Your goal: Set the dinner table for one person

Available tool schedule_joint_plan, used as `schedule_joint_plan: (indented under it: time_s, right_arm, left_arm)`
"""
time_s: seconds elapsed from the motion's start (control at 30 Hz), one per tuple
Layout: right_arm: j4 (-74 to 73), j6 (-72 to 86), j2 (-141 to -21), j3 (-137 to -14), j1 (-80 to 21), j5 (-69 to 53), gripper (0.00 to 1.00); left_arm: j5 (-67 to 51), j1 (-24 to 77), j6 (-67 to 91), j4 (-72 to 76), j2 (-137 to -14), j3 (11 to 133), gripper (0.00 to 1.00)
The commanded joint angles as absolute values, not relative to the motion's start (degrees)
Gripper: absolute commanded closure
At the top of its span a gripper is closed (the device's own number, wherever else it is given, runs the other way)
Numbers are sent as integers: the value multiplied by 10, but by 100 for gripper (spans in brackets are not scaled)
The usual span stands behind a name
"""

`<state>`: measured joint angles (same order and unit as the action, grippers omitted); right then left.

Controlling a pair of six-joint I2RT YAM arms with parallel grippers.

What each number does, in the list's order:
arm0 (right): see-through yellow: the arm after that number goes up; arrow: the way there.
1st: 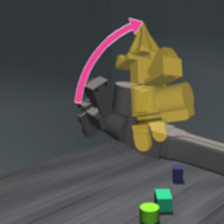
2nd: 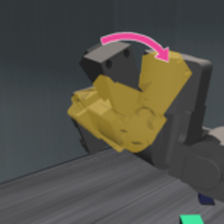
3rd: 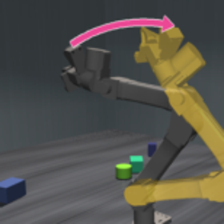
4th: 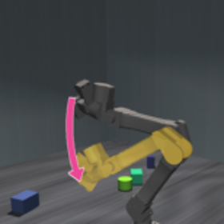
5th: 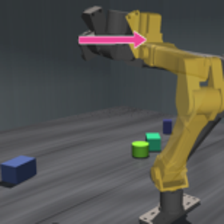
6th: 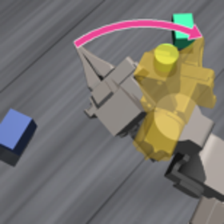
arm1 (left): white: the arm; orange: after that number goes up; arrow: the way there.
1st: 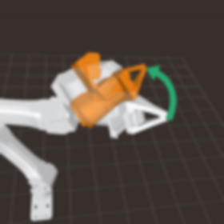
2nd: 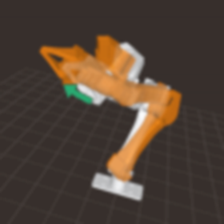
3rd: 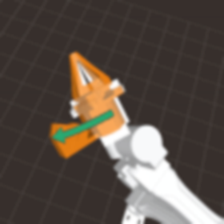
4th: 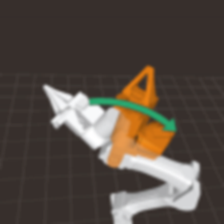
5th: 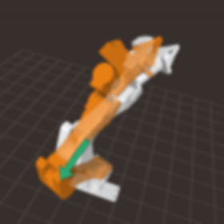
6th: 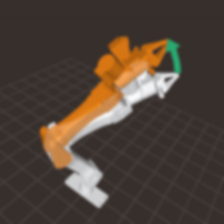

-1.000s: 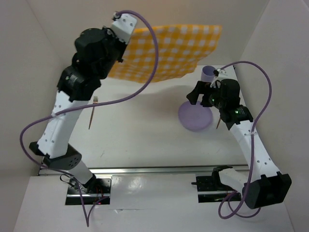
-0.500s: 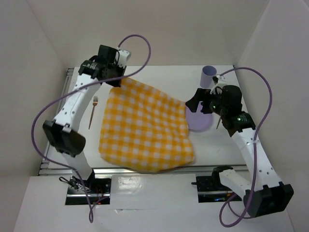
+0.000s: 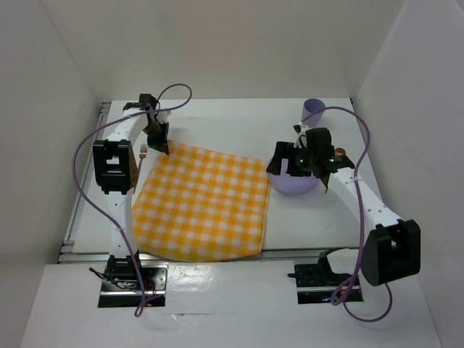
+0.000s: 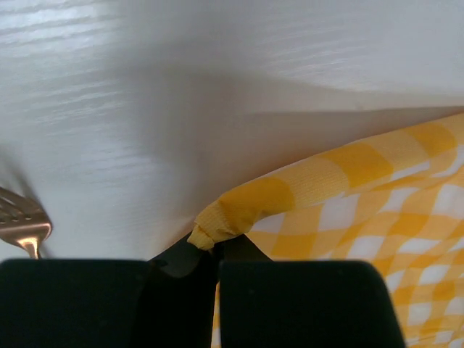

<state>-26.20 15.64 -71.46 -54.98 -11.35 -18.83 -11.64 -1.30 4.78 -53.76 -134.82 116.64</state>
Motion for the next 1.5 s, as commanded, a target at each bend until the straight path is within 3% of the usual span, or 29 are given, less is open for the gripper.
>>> schedule_joint_plan:
  time_s: [0.0,0.17,0.23,0.27,0.37,0.4,0.47,0.67,0.97,1.2,1.47]
  right_arm:
    - [-216,158,-754,-584,-154,-167,0]
    - [-244,200,-844,-642,-172,-157,4]
    - [-250,214,-825,-610,-180,-135,13]
    - [-242,225,-817,-589,-180,-128,30]
    - [-236,235,-810,-534,-180,-102,62]
    - [-236,236,-819,-533,-180,-74,86]
    - [-223,236,-831,-533,-180,-73,100]
    - [-178,220,-856,-533,-236,-80,100]
    - [-236,227,-1041,-646,-236,41,100]
    - [-260,232,-1034,-657,-236,131,100]
    - [-275,211,-1034,-677,-214,144,100]
  left_arm:
    - [-150,2,54,-509,-1291,1169,100]
    - [-128,2,71,-474,-1253,1124,100]
    - [-117,-3,76,-474,-1252,1119,100]
    - [-110,-4,76,-474,-1247,1119,100]
    - [-104,-10,82,-474,-1247,1119,100]
    - [-98,-10,87,-474,-1247,1119,100]
    - [-91,-10,87,-468,-1247,1119,100]
    - [-69,-15,92,-468,-1242,1107,100]
    - [-55,-33,134,-480,-1275,1154,100]
    - [-75,-33,190,-485,-1294,1179,100]
    - [-80,-33,241,-485,-1317,1190,100]
